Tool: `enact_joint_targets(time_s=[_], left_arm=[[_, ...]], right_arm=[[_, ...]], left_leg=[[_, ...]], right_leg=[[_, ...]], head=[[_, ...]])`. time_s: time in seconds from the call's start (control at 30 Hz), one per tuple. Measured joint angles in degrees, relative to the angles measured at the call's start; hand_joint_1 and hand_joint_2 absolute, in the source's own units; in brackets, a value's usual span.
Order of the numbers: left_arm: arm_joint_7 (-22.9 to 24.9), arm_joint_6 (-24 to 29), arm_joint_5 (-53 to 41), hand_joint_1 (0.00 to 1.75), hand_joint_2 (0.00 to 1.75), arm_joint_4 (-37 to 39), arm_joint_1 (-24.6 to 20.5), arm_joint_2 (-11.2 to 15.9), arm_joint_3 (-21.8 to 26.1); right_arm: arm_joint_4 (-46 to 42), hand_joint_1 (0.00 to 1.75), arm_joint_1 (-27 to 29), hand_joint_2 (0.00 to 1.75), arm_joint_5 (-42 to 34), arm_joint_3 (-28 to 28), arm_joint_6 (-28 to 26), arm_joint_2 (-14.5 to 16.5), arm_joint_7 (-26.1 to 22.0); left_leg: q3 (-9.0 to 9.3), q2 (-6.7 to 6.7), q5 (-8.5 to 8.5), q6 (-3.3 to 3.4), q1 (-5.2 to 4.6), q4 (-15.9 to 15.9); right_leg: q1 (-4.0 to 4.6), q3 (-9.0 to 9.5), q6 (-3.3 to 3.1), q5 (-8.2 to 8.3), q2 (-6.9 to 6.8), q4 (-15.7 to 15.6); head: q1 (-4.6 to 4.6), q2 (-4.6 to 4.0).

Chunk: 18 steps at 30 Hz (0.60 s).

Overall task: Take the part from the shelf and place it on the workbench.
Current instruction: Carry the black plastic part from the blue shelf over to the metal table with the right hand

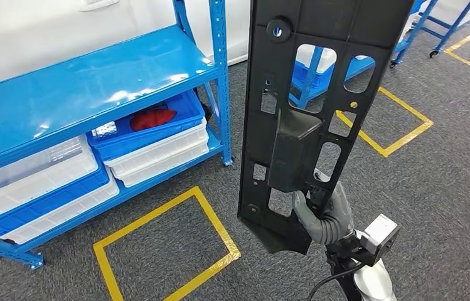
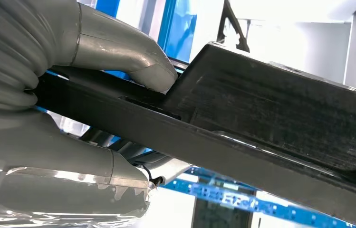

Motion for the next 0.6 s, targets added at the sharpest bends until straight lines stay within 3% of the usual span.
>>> enact_joint_targets(time_s=[0.07,0.1,0.17,0.23,0.3,0.37,0.4,0.43,0.47,0.5,0.53,0.6], left_arm=[[0.3,0.0,-0.5,0.0,1.75,0.0,0.4,0.2,-0.2],[0.5,0.0,-0.7,0.0,1.75,0.0,0.7,0.3,-0.3],[1.0,0.0,-0.3,0.0,1.75,0.0,1.1,0.5,-0.4],[1.8,0.0,0.9,0.0,1.75,0.0,1.1,0.5,-0.2],[2.6,0.0,1.6,0.0,1.75,0.0,1.3,0.7,0.1],[3.0,-0.1,2.0,0.0,1.75,0.0,1.7,0.9,0.3],[3.3,-0.1,2.1,0.0,1.75,0.0,1.9,1.1,0.4],[3.7,-0.1,2.1,0.0,1.75,0.0,1.9,1.2,0.5],[4.2,-0.2,2.1,0.0,1.75,0.0,2.0,1.4,0.6],[4.7,-0.2,2.2,0.0,1.75,0.0,1.9,1.5,0.8],[5.3,-0.2,2.5,0.0,1.75,0.0,1.9,1.6,0.9],[5.8,0.0,3.5,0.0,1.75,-0.1,1.9,1.9,1.5]], right_arm=[[0.0,1.75,0.6,1.75,-0.3,0.0,-0.1,0.2,-0.1],[0.0,1.75,1.0,1.75,-0.5,0.0,-0.1,0.4,-0.2],[-0.1,1.75,2.2,1.75,-0.6,-0.2,-0.2,0.7,-0.3],[-0.3,1.75,3.7,1.75,-0.7,-0.4,-0.2,0.8,-0.5],[-0.6,1.75,4.9,1.75,-0.8,-0.8,-0.3,0.9,-0.8],[-0.6,1.75,5.3,1.75,-0.9,-0.9,-0.3,1.0,-1.0],[-0.6,1.75,5.5,1.75,-0.9,-0.9,-0.3,1.1,-1.0],[-0.5,1.75,5.7,1.75,-1.0,-0.9,-0.3,1.2,-1.1],[-0.4,1.75,5.8,1.75,-1.1,-1.0,-0.2,1.4,-1.1],[-0.2,1.75,5.8,1.75,-1.2,-1.0,-0.1,1.5,-1.0],[0.1,1.75,5.7,1.75,-1.4,-1.0,0.2,1.7,-1.0],[0.9,1.75,5.3,1.75,-1.6,-1.0,0.7,2.2,-1.2]], left_leg=[[3.37,-2.45,4.13,0.62,0.05,-7.8],[4.68,-3.84,5.23,0.81,0.11,-11.0],[5.43,-5.37,5.49,1.03,0.0,-13.5],[5.58,-4.3,5.83,1.43,0.05,-14.0],[5.87,-2.81,6.28,2.06,0.36,-14.7],[5.94,-1.1,6.4,2.39,0.29,-14.8],[5.88,-0.23,6.37,2.42,0.2,-14.8],[5.85,0.57,6.32,2.39,0.14,-14.7],[5.83,1.32,6.25,2.31,0.12,-14.7],[5.85,1.99,6.15,2.17,0.13,-14.6],[5.94,2.6,5.99,1.96,0.12,-14.5],[6.07,3.61,5.57,1.34,-0.09,-14.2]], right_leg=[[0.07,-0.08,0.2,0.05,1.48,0.2],[0.07,-0.35,0.46,0.14,2.17,0.4],[-0.2,-1.08,1.25,0.52,3.36,0.5],[-0.41,-1.47,2.05,0.78,4.04,0.5],[-0.16,-2.64,2.47,-0.97,1.96,3.0],[-0.23,-5.82,2.74,-4.7,-1.15,9.8],[-0.4,-7.55,2.93,-6.21,-1.92,13.5],[-0.6,-8.63,3.1,-6.87,-2.33,15.9],[-0.77,-8.62,3.23,-6.47,-2.59,16.3],[-0.91,-7.36,3.31,-5.15,-2.92,14.2],[-1.0,-4.99,3.32,-3.34,-3.69,10.2],[-0.71,-0.9,2.85,-1.32,-5.53,3.2]], head=[[0.01,0.0],[0.01,0.0],[0.01,0.0],[0.01,0.0],[0.01,0.0],[0.02,0.0],[0.02,0.0],[0.02,0.0],[0.02,0.0],[0.02,0.0],[0.02,0.0],[0.02,0.0]])
